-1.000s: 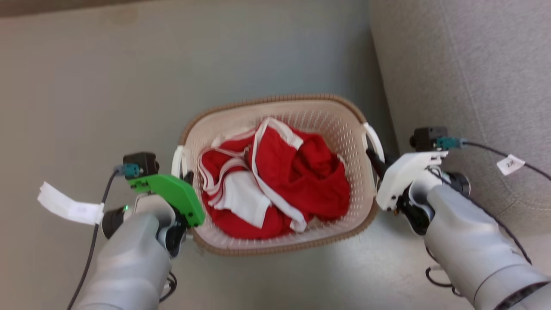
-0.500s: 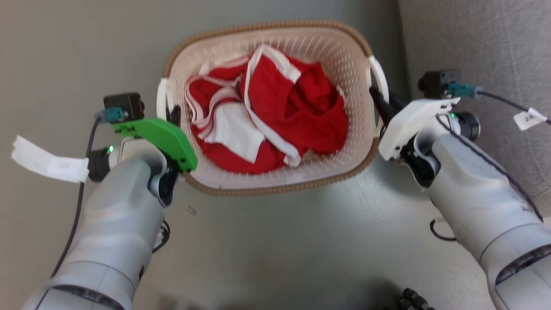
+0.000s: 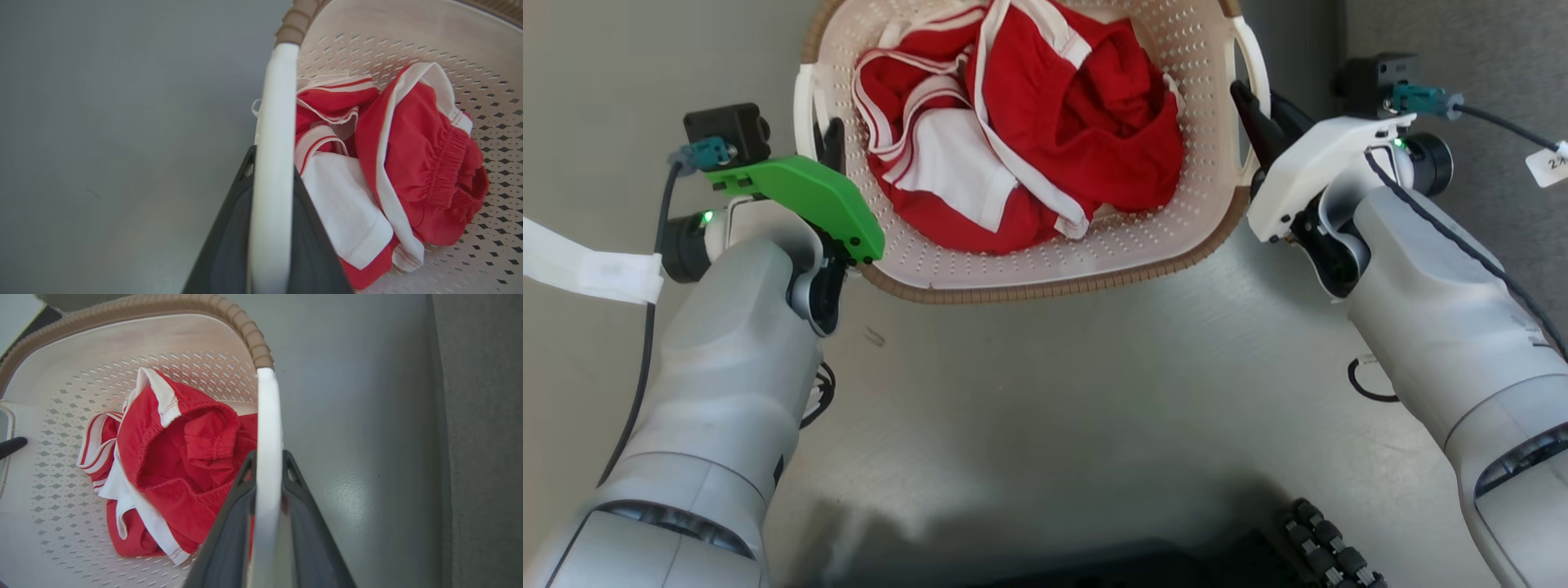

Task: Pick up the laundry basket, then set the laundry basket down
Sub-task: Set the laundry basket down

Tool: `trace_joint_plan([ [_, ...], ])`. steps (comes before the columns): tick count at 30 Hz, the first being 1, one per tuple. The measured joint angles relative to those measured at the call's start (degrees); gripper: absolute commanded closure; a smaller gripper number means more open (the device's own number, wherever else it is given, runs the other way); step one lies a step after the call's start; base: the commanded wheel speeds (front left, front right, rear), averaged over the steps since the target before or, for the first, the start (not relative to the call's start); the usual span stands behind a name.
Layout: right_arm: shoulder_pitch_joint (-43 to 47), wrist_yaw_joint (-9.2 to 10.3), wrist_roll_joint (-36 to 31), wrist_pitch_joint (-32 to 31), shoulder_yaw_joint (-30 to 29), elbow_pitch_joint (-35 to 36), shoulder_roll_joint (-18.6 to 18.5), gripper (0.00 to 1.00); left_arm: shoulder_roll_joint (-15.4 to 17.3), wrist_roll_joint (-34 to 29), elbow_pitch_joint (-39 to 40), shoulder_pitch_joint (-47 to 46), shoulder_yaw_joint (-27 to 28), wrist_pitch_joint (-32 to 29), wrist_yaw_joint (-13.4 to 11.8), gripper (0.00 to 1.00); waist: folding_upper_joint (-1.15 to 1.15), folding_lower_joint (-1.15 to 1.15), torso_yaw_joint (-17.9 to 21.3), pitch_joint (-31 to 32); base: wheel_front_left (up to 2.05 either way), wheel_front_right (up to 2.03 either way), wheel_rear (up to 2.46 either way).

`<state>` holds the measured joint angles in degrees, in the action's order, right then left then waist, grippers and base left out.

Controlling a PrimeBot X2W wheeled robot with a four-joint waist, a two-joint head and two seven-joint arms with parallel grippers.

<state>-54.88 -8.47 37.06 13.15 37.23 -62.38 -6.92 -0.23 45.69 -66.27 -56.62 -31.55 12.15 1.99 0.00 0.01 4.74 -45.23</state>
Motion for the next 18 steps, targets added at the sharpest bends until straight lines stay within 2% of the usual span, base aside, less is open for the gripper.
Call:
trace_joint_plan([
  [18, -3.63, 0.00, -1.90, 0.94, 0.62, 0.27, -0.29, 1.00, 0.35, -1.09, -1.12, -4.09, 0.12, 1.09, -0.44, 1.00, 0.00, 0.00, -0.85, -7.11, 0.00, 0.00, 0.00],
])
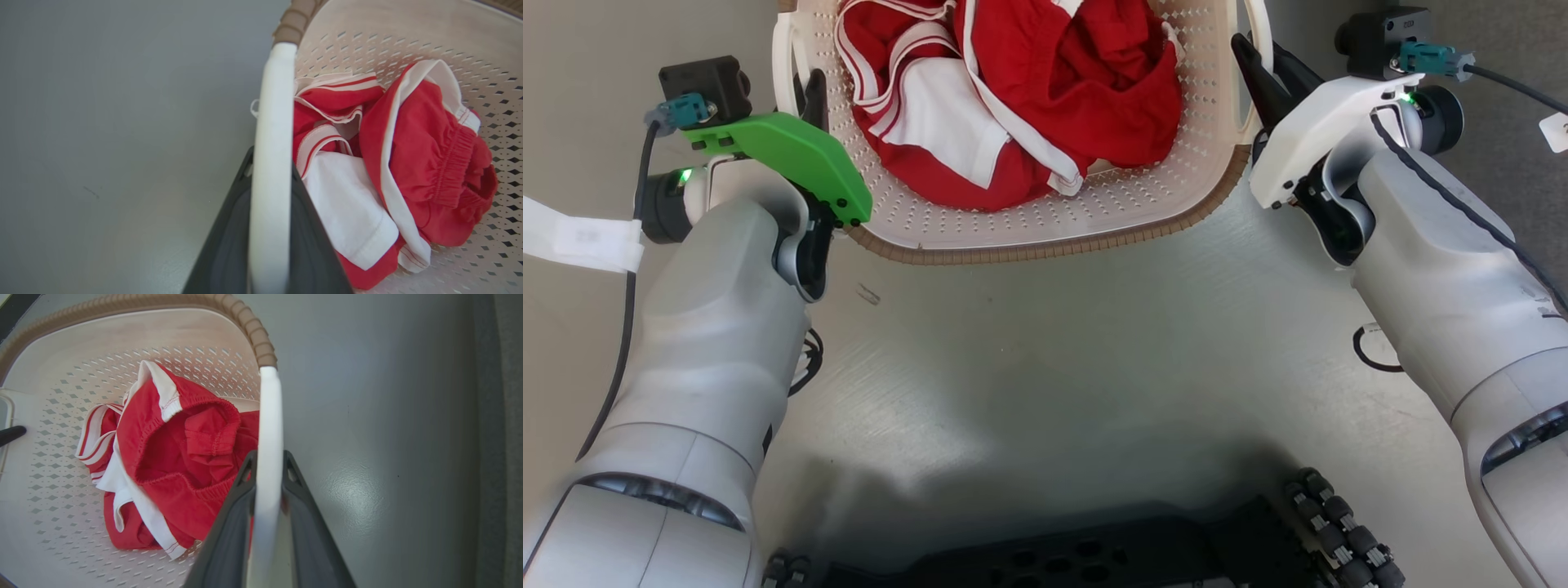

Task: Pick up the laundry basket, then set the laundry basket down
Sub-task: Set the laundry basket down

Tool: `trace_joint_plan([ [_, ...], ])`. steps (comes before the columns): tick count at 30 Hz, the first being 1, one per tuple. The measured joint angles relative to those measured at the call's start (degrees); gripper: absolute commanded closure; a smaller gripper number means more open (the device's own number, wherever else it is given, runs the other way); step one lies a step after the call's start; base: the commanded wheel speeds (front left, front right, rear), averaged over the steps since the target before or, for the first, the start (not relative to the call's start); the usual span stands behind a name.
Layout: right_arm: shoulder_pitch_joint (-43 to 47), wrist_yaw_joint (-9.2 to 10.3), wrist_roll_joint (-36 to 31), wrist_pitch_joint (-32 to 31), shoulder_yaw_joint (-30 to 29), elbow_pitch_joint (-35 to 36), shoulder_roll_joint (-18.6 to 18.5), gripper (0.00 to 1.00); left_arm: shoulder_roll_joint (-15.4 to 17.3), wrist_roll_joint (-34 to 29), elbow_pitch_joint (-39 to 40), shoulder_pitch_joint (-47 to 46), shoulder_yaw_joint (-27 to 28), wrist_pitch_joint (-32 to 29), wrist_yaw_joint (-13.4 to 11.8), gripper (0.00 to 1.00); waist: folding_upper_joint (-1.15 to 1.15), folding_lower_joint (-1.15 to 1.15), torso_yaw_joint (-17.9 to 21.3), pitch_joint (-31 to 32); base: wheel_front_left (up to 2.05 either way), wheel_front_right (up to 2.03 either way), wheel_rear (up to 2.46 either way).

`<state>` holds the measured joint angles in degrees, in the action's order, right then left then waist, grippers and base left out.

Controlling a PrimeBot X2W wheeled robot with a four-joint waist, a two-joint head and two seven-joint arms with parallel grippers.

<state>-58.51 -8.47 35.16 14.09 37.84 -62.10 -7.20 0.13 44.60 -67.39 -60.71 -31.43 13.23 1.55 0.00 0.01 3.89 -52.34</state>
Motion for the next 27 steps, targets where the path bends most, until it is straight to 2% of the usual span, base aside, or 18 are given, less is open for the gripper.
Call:
trace_joint_plan([
  [9, 0.02, 0.00, 0.19, 0.01, -0.19, -1.36, 0.40, 1.00, -0.34, -0.11, -1.01, -0.15, -0.42, 0.01, 0.04, 1.00, 0.00, 0.00, -0.12, -1.14, 0.00, 0.00, 0.00],
  [27, -0.02, -0.03, 0.73, 0.59, -0.59, -3.42, 0.91, 1.00, -0.78, -0.45, -2.71, -0.53, -1.47, -0.07, 1.71, 1.00, 0.00, -0.01, -0.05, -2.73, 0.00, 0.00, 0.00],
])
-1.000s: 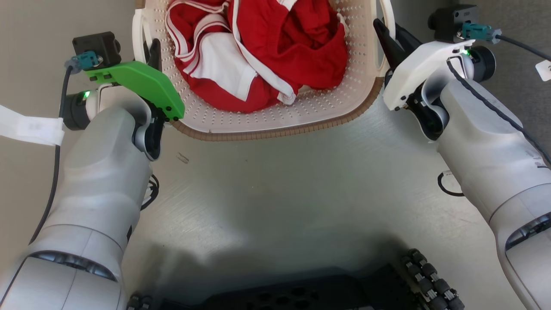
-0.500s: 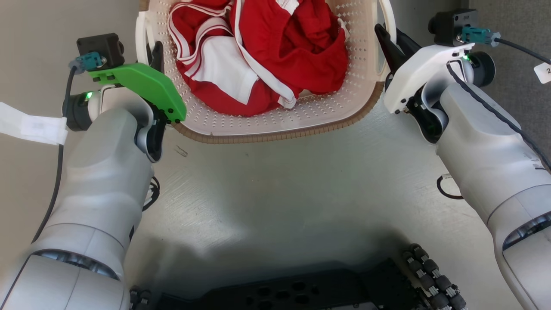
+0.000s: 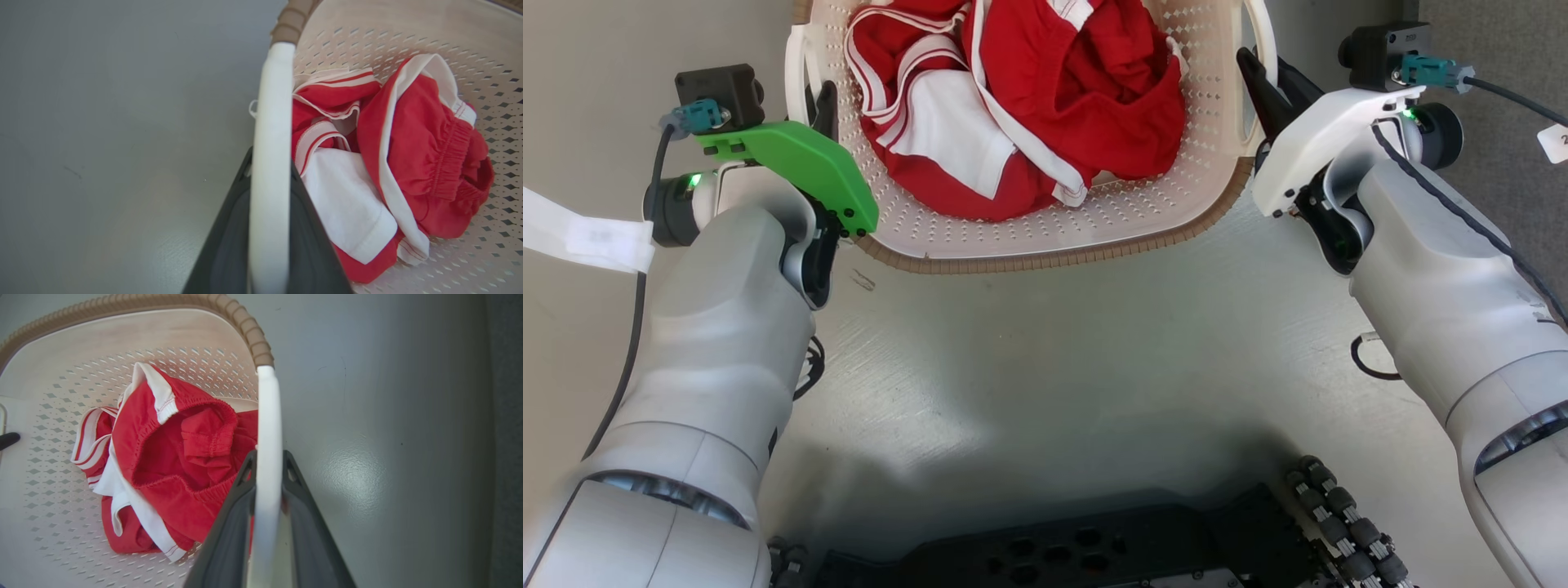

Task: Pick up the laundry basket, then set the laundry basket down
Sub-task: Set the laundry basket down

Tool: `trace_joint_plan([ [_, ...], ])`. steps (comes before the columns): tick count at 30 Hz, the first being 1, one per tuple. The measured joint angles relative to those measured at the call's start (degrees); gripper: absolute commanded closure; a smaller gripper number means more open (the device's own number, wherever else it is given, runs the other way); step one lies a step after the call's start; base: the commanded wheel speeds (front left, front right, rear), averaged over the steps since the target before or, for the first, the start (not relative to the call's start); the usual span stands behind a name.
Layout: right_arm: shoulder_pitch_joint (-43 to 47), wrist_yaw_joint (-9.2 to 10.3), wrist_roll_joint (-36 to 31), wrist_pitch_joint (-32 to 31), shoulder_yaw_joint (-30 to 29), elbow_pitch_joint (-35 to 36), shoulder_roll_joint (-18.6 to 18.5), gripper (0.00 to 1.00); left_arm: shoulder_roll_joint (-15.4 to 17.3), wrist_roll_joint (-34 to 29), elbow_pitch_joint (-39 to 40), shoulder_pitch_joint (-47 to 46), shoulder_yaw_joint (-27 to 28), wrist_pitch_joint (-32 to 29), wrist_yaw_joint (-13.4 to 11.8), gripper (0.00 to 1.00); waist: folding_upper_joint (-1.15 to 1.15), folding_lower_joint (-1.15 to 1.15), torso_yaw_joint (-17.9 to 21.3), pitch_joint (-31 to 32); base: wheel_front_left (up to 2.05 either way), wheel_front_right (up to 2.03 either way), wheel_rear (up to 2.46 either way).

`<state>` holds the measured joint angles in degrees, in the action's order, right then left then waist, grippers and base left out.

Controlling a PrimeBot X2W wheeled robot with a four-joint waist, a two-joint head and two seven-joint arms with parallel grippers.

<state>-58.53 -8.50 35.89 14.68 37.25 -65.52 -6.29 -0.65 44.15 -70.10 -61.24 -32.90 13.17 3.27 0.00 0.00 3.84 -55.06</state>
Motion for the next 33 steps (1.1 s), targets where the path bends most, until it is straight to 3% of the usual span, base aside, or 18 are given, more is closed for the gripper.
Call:
trace_joint_plan([
  [18, -0.87, 0.01, 1.58, 0.40, 0.96, -0.04, -0.02, 1.00, -0.11, 0.47, -0.93, -0.98, 0.80, 0.00, 1.27, 1.00, 0.00, 0.00, -0.22, -0.26, 0.00, 0.00, 0.00],
  [19, -0.86, 0.03, 1.86, 0.38, 1.23, 0.21, 0.02, 0.87, -0.12, 0.69, -0.94, -1.01, 1.11, 0.00, 1.36, 1.00, 0.00, 0.00, -0.24, -0.25, 0.00, 0.00, 0.00],
  [20, -0.80, 0.20, 2.31, 0.38, 1.70, 0.71, 0.10, 0.15, -0.09, 1.16, -1.04, -1.01, 1.31, -0.02, 1.71, 0.55, 0.00, 0.00, -0.28, -0.24, 0.00, 0.00, 0.00],
  [21, -0.77, 0.36, 2.43, 0.33, 2.29, 1.29, 0.14, 0.00, 0.08, 1.47, -1.20, -1.01, 1.35, -0.02, 1.80, 0.00, 0.00, 0.00, -0.32, -0.22, 0.00, 0.00, 0.00],
  [25, -0.46, 0.91, 2.77, 0.32, 4.07, 3.13, -0.52, 0.00, 2.03, 1.52, -1.43, -1.01, 1.15, 0.00, 2.27, 0.00, 0.00, 0.00, -0.38, 0.08, 0.00, 0.00, 0.00],
  [33, 0.88, 0.97, 4.10, 0.32, 6.31, 4.85, -0.85, 0.00, 1.94, 1.55, -1.51, -0.97, 0.94, 0.02, 2.78, 0.00, 0.00, 0.00, -0.34, 1.73, 0.00, 0.00, 0.00],
])
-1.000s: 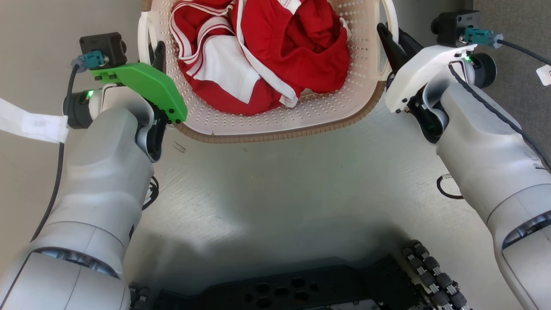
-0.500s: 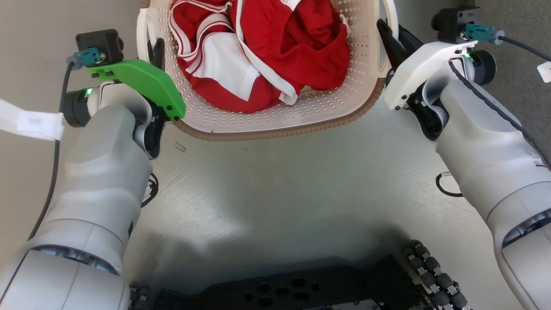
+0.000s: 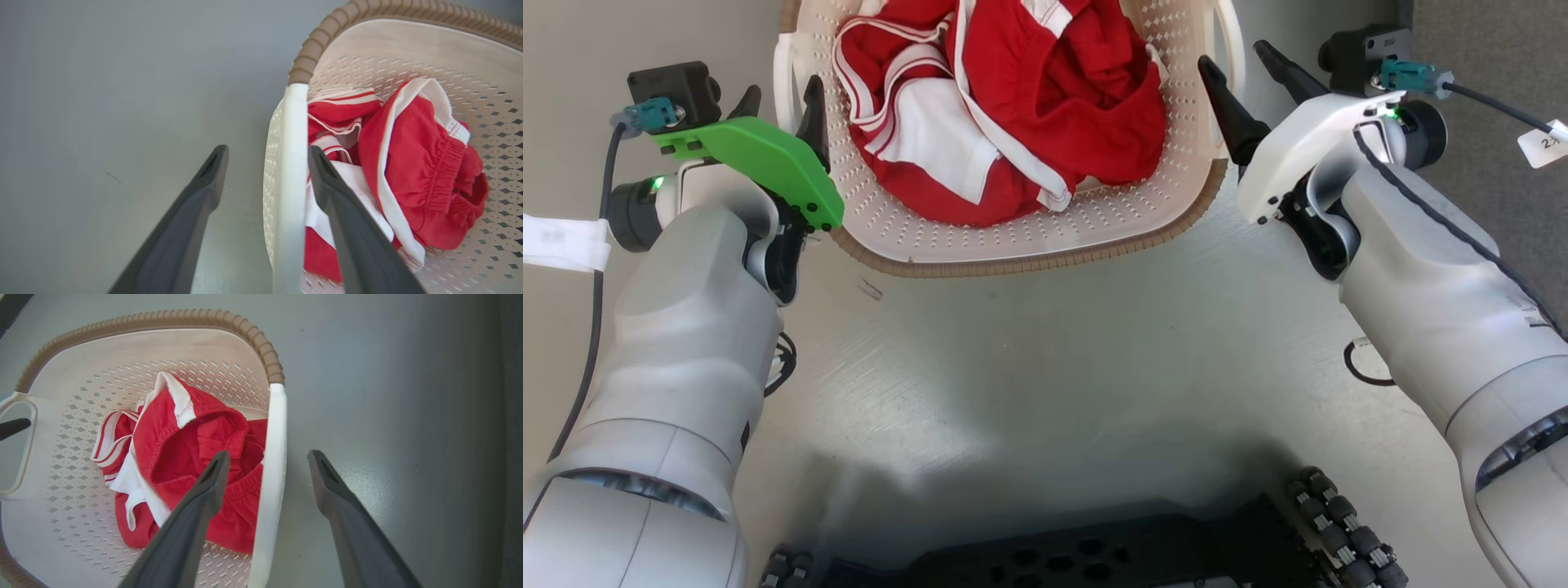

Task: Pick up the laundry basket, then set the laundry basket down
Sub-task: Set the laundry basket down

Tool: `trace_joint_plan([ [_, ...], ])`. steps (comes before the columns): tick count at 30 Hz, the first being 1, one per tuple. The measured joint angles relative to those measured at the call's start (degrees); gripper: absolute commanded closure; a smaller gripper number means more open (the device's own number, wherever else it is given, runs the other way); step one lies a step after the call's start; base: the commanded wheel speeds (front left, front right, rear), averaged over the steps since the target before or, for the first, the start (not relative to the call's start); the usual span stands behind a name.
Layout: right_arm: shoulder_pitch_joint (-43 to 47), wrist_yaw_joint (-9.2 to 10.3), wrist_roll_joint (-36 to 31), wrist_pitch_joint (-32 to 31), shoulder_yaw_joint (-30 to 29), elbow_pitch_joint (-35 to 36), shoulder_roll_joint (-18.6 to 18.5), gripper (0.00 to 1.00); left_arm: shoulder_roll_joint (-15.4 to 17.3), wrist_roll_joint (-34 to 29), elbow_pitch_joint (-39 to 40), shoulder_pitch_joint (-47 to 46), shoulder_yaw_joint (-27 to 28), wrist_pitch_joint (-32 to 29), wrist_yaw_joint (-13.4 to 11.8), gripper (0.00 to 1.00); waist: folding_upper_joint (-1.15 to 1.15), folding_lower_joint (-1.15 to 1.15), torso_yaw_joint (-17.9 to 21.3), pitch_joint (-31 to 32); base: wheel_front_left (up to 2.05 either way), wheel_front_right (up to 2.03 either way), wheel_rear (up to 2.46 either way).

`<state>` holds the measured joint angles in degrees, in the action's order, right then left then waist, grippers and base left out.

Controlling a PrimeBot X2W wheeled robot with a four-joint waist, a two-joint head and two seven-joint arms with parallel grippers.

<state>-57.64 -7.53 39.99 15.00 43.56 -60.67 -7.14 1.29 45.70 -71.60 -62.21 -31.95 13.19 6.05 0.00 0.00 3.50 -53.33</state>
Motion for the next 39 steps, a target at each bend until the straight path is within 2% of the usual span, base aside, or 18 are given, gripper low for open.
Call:
trace_joint_plan([
  [6, 1.46, 0.00, 1.46, 0.00, 0.31, 1.02, -0.68, 0.00, 0.00, -0.11, -0.12, 0.59, -1.08, 0.11, 0.08, 0.00, 0.00, 0.00, 0.09, 2.02, 0.00, 0.00, 0.00],
  [19, 5.74, 0.01, 2.20, 0.00, -3.01, 6.16, -3.64, 0.00, 0.25, -2.01, 0.97, 5.57, -2.05, 1.15, 0.52, 0.00, 0.00, 0.00, 0.38, 9.98, 0.00, 0.00, 0.00],
  [27, 8.94, 0.01, 2.14, 0.00, -6.05, 8.75, -3.98, 0.00, 3.16, -4.67, 7.99, 6.47, -0.82, 1.24, 0.32, 0.00, 0.00, 0.00, 0.52, 16.23, 0.00, 0.00, 0.00],
  [39, 14.27, 0.11, 0.66, 0.00, -11.70, 12.41, -5.55, 0.00, 5.78, -8.54, 17.93, 12.86, 2.93, 1.24, -2.49, 0.00, 0.00, 0.00, 0.90, 25.19, 0.00, 0.00, 0.00],
])
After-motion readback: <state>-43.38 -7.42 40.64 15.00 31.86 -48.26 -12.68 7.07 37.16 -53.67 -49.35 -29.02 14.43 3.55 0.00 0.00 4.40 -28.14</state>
